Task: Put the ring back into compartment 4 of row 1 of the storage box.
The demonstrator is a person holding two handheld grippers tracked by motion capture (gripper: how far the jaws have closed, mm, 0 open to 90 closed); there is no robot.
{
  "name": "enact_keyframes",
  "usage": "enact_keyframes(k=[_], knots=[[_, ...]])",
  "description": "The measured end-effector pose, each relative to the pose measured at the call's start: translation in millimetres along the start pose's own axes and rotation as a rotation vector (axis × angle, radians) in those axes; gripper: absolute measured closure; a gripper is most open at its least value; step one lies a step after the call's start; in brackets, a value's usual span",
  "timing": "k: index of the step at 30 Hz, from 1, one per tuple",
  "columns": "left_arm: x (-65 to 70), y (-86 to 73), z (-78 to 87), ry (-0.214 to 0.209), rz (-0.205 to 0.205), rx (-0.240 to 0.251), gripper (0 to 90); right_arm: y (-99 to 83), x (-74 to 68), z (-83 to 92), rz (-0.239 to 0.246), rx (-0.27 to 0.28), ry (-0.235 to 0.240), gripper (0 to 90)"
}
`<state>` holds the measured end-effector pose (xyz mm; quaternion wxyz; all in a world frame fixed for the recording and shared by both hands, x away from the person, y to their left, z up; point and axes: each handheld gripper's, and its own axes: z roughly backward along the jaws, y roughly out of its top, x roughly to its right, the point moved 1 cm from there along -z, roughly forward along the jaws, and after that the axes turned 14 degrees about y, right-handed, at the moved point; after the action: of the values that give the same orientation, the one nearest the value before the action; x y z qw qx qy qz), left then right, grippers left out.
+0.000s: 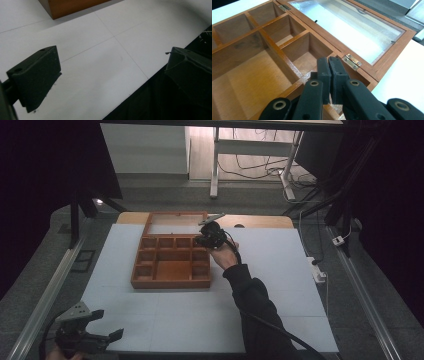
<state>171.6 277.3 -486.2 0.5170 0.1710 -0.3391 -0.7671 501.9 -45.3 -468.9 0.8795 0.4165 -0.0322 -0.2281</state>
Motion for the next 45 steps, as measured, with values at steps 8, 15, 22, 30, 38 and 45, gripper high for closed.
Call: enact_keyframes(k=[8, 15, 22, 30, 38, 45], knots=[[-0.1, 0.0, -0.2, -0.001, 0.001, -0.001, 0.0, -5.4, 7.4, -15.4, 0.004, -0.036, -0.021, 88.3], [-0.1, 0.0, -0.2, -0.002, 0.0, -0.001, 0.0, -12.2, 10.6, -26.2, -0.009, -0.066, -0.024, 87.8], [0.0, 0.0, -0.3, 0.0, 0.0, -0.002, 0.0, -15.8, 11.9, -32.1, -0.016, -0.086, -0.036, 86.4], [0.1, -0.1, 0.1, 0.0, -0.003, 0.0, 0.0, -12.4, 9.8, -25.1, -0.031, -0.065, -0.026, 81.3], [0.2, -0.2, 0.6, -0.001, 0.0, 0.004, 0.0, -5.7, 1.2, -11.9, -0.022, -0.037, -0.001, 74.6], [-1.0, -0.1, 1.2, -0.01, 0.014, 0.014, 0.0, -5.7, -9.2, -0.8, -0.024, -0.025, 0.024, 65.2]])
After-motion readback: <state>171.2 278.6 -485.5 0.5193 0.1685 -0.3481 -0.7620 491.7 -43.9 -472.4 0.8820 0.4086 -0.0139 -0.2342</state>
